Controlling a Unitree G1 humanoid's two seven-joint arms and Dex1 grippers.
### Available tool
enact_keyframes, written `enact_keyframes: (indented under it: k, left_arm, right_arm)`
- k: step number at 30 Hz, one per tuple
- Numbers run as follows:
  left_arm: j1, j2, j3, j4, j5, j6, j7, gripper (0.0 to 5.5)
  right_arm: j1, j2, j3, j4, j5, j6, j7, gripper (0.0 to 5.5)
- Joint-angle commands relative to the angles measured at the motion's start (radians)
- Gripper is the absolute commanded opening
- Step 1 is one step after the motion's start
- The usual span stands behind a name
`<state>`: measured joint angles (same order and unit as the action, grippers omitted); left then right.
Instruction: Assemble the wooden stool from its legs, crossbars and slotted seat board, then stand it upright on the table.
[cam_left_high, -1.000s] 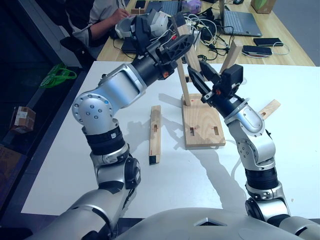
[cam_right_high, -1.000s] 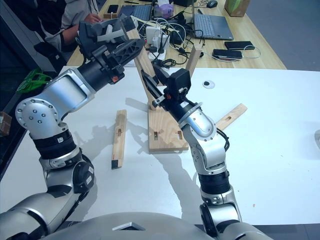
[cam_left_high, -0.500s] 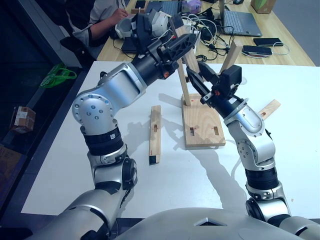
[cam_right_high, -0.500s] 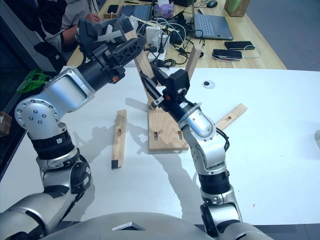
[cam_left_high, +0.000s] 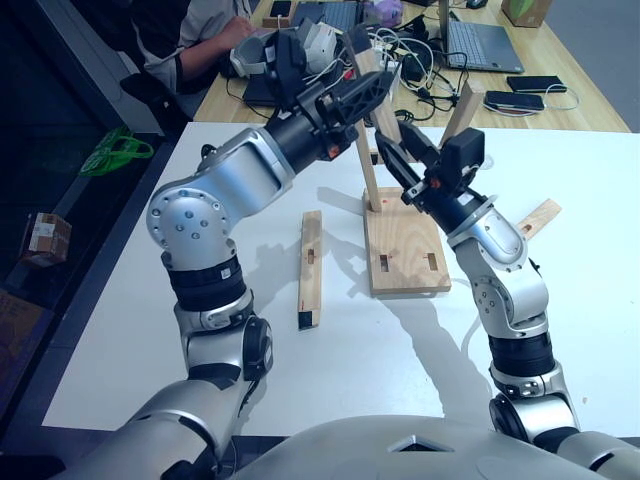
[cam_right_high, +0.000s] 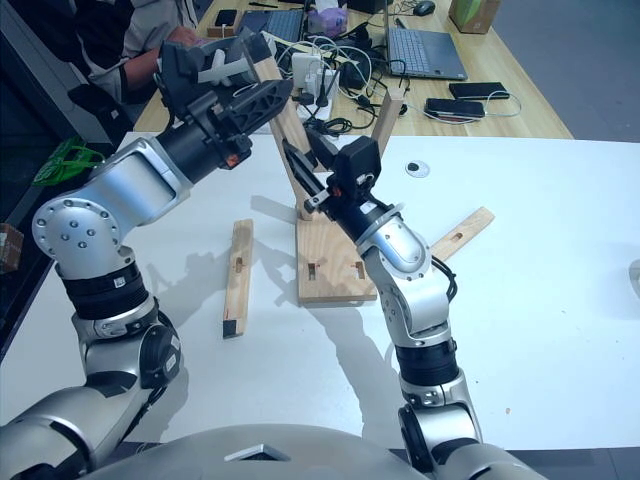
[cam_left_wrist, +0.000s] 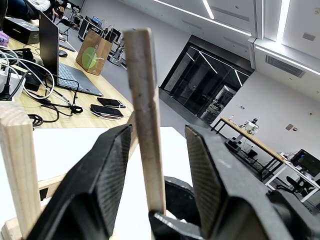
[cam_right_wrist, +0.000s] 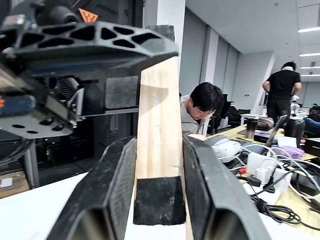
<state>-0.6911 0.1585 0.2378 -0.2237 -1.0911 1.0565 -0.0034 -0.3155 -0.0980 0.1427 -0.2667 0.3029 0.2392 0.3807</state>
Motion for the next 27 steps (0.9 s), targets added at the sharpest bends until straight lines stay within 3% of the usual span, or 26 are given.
enact_keyframes:
  k: [1,8,17,20,23,27]
  left_arm:
    - [-0.029,0.003,-0.029,0.023,0.044,-0.029,-0.011,1.87]
    - [-0.025,0.015,-0.063,0.023,0.109,-0.070,-0.035,1.87]
    - [-0.008,0.041,-0.109,0.028,0.233,-0.122,-0.079,1.87]
    - [-0.027,0.080,-0.177,0.043,0.438,-0.290,-0.068,1.87]
    - [-0.074,0.197,-0.351,0.085,0.834,-0.587,-0.039,1.87]
    - [-0.115,0.182,-0.361,0.123,1.024,-0.842,0.014,1.87]
  right_arm:
    - [-0.029,-0.005,-0.019,0.016,-0.012,-0.013,-0.003,1.28]
    - [-0.007,0.012,-0.011,0.016,-0.034,-0.019,-0.026,1.28]
    - [-0.060,0.077,-0.115,0.132,-0.060,-0.031,-0.192,1.28]
    - [-0.070,0.096,-0.146,0.160,-0.061,-0.028,-0.241,1.28]
    - [-0.079,0.111,-0.149,0.183,-0.070,-0.037,-0.265,1.28]
    - [-0.090,0.130,-0.136,0.203,-0.079,-0.050,-0.276,1.28]
